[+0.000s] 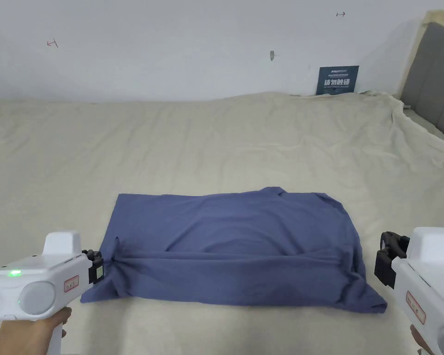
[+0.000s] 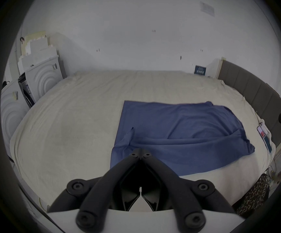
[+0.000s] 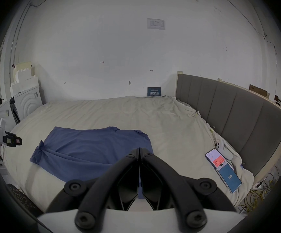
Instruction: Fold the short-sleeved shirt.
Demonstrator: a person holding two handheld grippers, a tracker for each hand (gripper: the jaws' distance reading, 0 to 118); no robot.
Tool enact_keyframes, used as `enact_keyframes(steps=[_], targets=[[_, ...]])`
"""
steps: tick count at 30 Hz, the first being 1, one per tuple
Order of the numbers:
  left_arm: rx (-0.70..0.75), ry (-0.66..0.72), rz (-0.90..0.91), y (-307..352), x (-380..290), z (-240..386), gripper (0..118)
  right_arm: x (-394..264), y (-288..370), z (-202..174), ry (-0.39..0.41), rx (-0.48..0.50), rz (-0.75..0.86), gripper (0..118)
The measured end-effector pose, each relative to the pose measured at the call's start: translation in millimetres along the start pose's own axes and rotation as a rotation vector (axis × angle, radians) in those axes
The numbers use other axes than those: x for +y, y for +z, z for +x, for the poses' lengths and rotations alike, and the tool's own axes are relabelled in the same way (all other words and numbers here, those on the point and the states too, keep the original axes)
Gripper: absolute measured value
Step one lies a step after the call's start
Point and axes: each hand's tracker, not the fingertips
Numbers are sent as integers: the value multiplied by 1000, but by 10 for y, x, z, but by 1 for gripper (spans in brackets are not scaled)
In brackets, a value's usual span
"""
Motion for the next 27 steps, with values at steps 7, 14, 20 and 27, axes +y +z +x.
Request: enact_keyframes(steps=[7, 14, 20, 27], targets=[[38, 105, -249, -720, -77, -290, 79, -67, -166, -3, -20, 9, -41, 0], [112, 112, -320, -1089, -203, -401, 81, -178, -373, 12, -14, 14, -92, 0], [67, 37, -356, -1209, -296, -249, 14, -229, -420, 6, -14, 13, -129, 0], [29, 12, -319, -1113, -242, -276, 2, -351, -680, 178, -70, 5, -269, 3]])
